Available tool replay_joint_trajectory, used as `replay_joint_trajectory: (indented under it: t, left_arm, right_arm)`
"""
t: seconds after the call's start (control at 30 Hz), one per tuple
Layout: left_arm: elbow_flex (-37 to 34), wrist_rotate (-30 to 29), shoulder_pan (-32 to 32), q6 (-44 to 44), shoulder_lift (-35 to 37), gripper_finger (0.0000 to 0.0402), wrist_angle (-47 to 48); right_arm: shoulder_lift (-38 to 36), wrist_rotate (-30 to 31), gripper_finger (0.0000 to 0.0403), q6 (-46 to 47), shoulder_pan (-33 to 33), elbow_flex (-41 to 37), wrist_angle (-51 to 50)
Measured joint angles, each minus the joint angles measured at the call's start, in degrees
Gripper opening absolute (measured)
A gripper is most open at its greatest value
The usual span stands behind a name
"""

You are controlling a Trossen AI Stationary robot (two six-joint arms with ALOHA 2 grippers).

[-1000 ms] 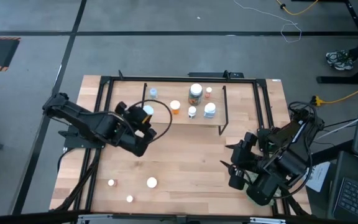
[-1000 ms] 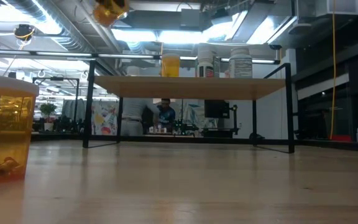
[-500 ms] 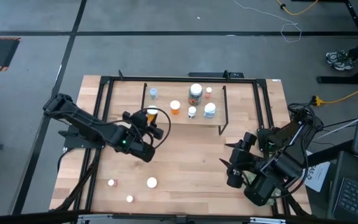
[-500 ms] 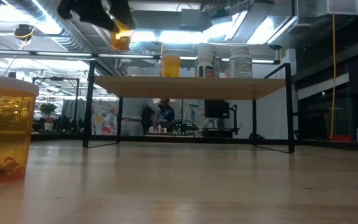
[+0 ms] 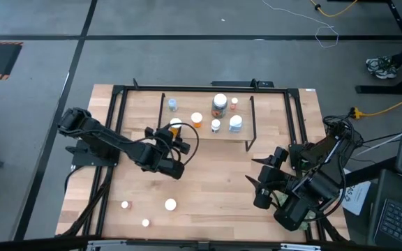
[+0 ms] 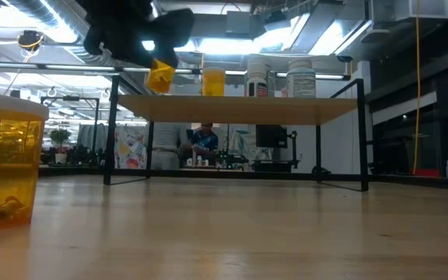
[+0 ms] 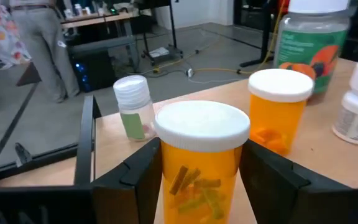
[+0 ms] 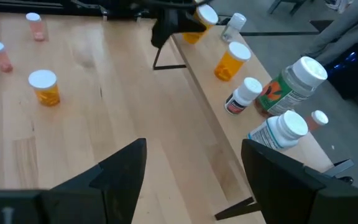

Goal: Pick and place medicine bottles onto shelf by color
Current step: Put the top orange pill bottle on the shelf

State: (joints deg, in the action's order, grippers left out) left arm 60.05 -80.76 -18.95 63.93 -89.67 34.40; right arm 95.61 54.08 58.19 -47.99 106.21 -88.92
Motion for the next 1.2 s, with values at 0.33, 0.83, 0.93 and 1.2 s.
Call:
replay_joint_trajectory:
  t: [0.33, 0.83, 0.93, 1.2]
  left_arm:
    - [0.0, 0.2, 2.8, 0.0, -2.7, 0.0185, -2.9]
    - [0.0, 6.6, 6.6, -0.1, -2.7, 0.0234, -6.0]
    - [0.0, 7.7, 7.1, -1.1, -2.7, 0.0249, -6.7]
    - [1.4, 7.7, 4.9, -15.8, -2.2, 0.0252, -15.4]
  right_arm:
    - [0.0, -0.2, 0.0265, 0.0, 0.0, 0.0, 0.9]
    - [0.0, -1.4, 0.0265, -0.3, 0.0, 0.0, 0.8]
    - [0.0, -1.4, 0.0265, -0.9, 0.0, 0.0, 0.8]
    - [0.0, -1.4, 0.0265, -1.4, 0.0, 0.0, 0.8]
